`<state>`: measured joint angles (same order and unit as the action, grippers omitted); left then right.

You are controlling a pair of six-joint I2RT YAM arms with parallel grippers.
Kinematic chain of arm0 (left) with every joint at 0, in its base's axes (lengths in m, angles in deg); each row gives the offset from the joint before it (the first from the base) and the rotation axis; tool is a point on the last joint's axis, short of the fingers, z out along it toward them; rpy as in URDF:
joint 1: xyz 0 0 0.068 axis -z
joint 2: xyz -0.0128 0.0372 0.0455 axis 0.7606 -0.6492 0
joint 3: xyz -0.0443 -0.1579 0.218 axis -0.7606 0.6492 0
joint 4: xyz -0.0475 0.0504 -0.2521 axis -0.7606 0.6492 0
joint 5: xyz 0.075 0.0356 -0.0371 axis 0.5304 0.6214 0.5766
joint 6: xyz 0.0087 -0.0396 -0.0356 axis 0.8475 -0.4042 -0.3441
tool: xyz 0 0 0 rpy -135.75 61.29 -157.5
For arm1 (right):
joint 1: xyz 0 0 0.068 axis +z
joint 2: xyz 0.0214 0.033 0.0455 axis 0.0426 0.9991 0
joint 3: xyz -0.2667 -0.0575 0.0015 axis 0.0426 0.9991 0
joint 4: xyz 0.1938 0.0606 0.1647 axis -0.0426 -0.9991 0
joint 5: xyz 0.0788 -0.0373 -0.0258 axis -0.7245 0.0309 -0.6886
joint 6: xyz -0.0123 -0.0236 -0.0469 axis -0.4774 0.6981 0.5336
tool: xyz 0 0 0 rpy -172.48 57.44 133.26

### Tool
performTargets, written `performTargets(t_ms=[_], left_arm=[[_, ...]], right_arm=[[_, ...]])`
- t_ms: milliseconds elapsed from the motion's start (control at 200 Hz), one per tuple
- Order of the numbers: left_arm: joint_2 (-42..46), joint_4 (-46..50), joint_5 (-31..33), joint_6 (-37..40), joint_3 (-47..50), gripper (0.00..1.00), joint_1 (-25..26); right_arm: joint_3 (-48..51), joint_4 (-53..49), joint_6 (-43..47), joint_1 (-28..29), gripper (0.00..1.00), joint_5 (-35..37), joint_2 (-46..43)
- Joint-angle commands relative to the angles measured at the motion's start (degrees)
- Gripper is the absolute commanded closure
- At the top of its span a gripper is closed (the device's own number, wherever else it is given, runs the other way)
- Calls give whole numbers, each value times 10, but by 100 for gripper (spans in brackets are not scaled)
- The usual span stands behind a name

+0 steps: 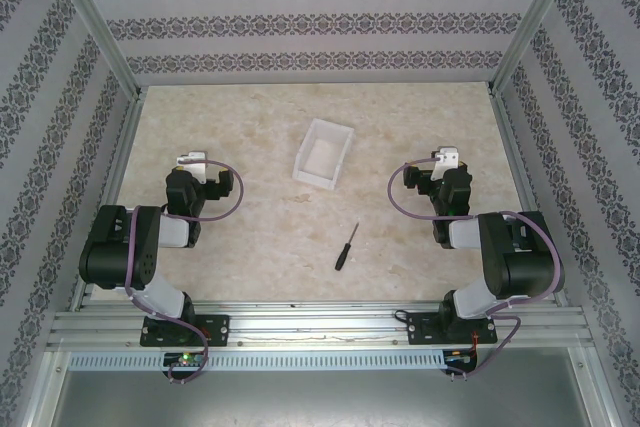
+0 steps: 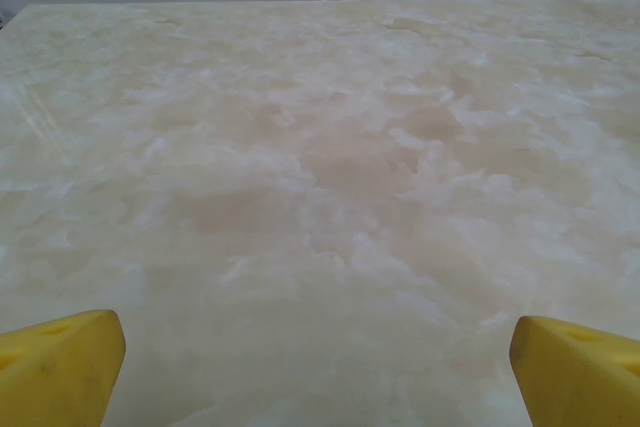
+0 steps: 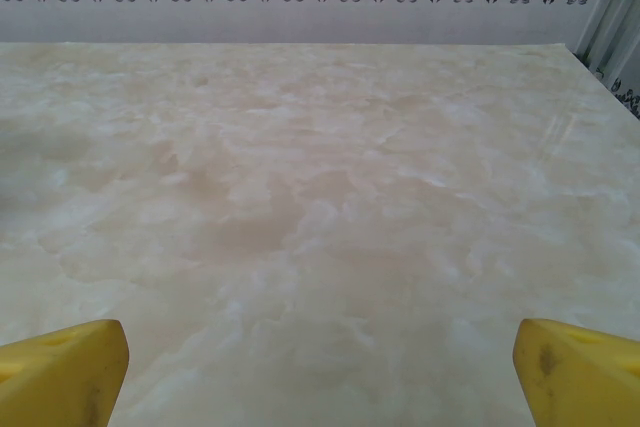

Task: Put the screwdriver in the bin

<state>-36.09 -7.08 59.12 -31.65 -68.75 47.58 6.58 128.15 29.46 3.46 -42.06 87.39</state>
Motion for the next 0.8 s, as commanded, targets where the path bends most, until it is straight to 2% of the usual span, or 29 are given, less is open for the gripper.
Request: performTargets(t_ms=[0,300,430,570,644,704,729,794], left_arm=[[6,4,-9,6,1,1,4],[6,3,-6,5,1,1,3],[31,34,-46,21,-7,1,3],[103,191,-61,22,-55,1,4],[142,287,-91,46,-82,1,4],[177,368,-111,69,-107,1,4],[191,404,-113,75,-118,1,4],[223,502,-114,95,-154,1,4]], right_arm=[[-1,21,4,6,2,4,5],[-1,21,4,5,2,2,5],[1,22,-16,-1,2,37,4],[7,38,-23,-3,2,48,4],[25,48,-35,-6,2,72,-8],[24,6,-34,-5,2,83,-46],[23,3,-35,-1,2,107,-60],[14,-80,-48,3,2,157,-120]])
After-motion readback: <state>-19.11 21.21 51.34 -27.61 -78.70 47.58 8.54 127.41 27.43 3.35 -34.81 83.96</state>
